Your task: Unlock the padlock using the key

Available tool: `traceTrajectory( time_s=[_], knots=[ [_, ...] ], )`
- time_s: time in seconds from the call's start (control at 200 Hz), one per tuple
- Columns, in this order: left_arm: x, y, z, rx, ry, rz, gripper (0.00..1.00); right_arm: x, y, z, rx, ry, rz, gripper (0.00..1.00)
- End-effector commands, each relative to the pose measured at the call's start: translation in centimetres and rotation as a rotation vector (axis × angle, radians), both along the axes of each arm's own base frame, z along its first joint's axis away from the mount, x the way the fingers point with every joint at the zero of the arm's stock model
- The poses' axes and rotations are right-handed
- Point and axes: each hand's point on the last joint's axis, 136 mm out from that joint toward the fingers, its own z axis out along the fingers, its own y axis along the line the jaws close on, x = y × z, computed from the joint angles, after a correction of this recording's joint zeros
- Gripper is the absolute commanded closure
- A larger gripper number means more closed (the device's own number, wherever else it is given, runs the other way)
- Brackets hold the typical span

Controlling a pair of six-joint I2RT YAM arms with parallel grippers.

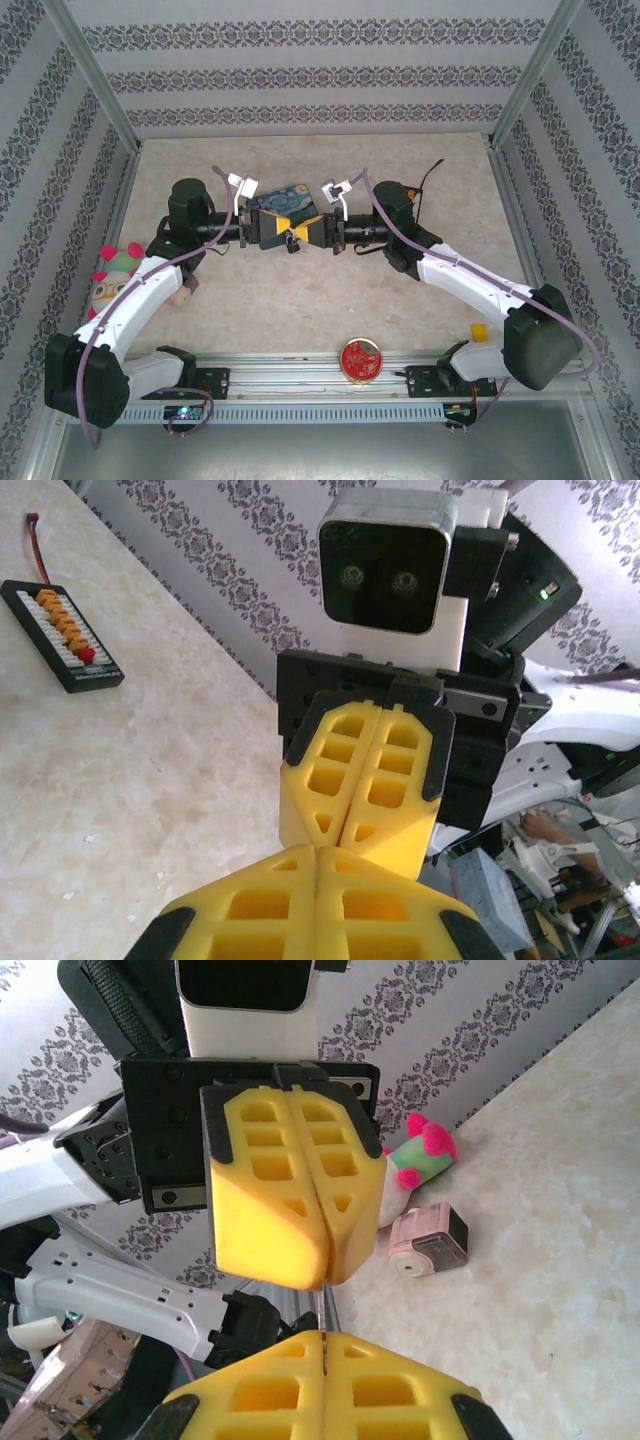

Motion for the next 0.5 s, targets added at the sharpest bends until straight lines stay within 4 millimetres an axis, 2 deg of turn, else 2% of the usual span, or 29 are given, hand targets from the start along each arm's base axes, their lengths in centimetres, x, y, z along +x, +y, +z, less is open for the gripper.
traceTrajectory(
  time_s=[0.0,0.045,0.13,0.24,0.355,0.495],
  knots=[
    [-0.1,-0.3,1.5,-0.046,-0.075,-0.006,1.0,-0.4,0.4,1.5,0.05,-0.051,0.023,1.0],
    [-0.1,-0.2,1.8,-0.054,-0.095,0.004,1.0,-0.5,0.4,1.6,0.053,-0.051,0.028,1.0],
    [0.1,0.0,2.4,-0.056,-0.127,0.035,1.0,-0.3,0.2,1.6,0.06,-0.053,0.008,0.86],
    [0.0,0.1,3.1,-0.058,-0.14,0.037,1.0,-0.1,0.0,1.8,0.087,-0.065,-0.025,0.76],
    [-0.1,0.1,3.5,-0.064,-0.14,0.043,1.0,0.1,0.0,2.1,0.128,-0.068,-0.036,0.71],
    [0.0,0.3,3.6,-0.068,-0.141,0.059,1.0,0.3,0.2,2.3,0.17,-0.058,-0.031,0.7]
  ],
)
